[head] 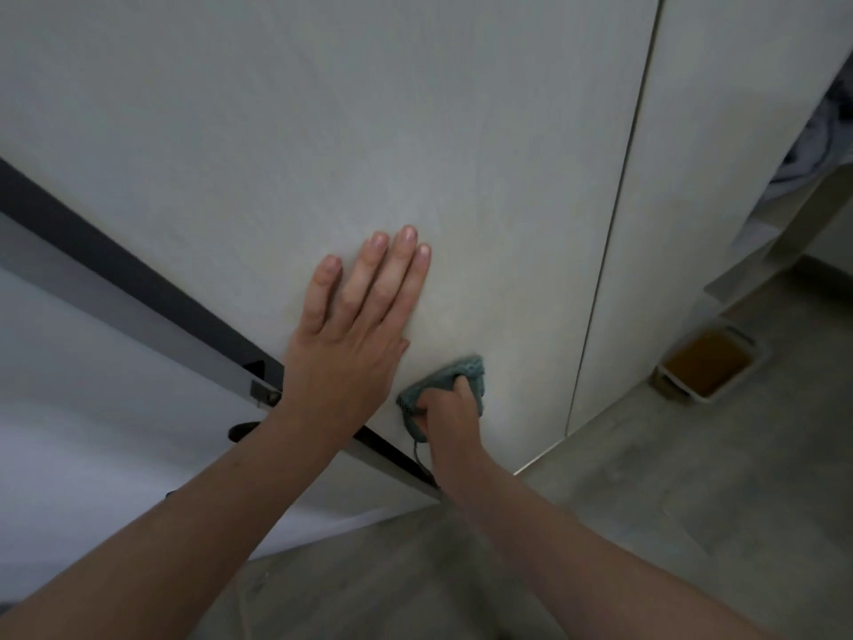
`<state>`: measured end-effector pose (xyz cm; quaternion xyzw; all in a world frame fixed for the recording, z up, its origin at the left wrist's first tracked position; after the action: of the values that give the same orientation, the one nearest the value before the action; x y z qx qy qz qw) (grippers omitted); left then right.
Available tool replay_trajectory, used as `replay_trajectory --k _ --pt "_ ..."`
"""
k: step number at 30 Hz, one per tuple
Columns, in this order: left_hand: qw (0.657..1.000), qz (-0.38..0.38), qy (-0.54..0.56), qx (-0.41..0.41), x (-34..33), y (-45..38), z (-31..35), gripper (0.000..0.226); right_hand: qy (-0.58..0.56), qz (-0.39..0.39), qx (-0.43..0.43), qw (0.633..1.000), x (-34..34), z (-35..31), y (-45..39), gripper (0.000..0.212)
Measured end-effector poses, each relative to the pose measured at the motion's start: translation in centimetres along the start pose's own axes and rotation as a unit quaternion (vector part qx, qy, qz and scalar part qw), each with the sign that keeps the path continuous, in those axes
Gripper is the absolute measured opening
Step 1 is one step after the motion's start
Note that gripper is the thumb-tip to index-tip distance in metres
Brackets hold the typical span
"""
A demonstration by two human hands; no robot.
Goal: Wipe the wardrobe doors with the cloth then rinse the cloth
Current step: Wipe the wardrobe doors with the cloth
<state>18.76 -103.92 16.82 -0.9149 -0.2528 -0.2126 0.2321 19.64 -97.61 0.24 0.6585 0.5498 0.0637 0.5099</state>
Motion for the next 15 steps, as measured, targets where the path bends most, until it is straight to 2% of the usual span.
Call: replay_trajectory --k 2,4,6,8,12,15 --pt "1.0 0.011 -0.014 0.001 -0.2 -0.1 0.3 0.079 0.01 0.047 -0.013 0.999 0.3 0.2 -1.5 0.053" --pt "1.0 0.004 -0.02 0.0 -0.4 -0.1 0.6 0.079 0.001 0.105 -0.047 0.993 1.7 -0.6 -2.9 0.037" --pt "1.0 -0.011 -0.009 0.01 -0.6 -0.3 1.2 0.082 -0.01 0.13 -0.036 0.991 3.9 -2.9 -3.8 0.03" --pt "0.999 -0.031 0.002 0.032 -0.9 -0.7 1.9 0.089 -0.028 0.127 0.029 0.991 5.8 -5.6 -4.0 0.039" --pt "0.993 -0.059 0.043 0.094 -1.5 -2.6 4.2 0.098 -0.019 0.108 0.153 0.982 8.1 -11.4 -3.1 0.08" --pt "0.988 -0.058 0.076 0.122 -1.5 -5.1 6.5 0.094 0.047 0.124 0.2 0.971 9.5 -15.2 -3.4 0.085"
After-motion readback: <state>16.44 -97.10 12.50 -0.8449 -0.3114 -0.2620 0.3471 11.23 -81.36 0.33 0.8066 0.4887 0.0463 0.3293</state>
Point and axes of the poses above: each hand's wrist, its own y-axis away from the middle knuckle, its own x-axis out of the back of the hand, z = x × y, the point moved 3 cm from there along -y, towards the middle knuckle, and after that the axes turned 12 degrees about -x, right-handed, at the moved point
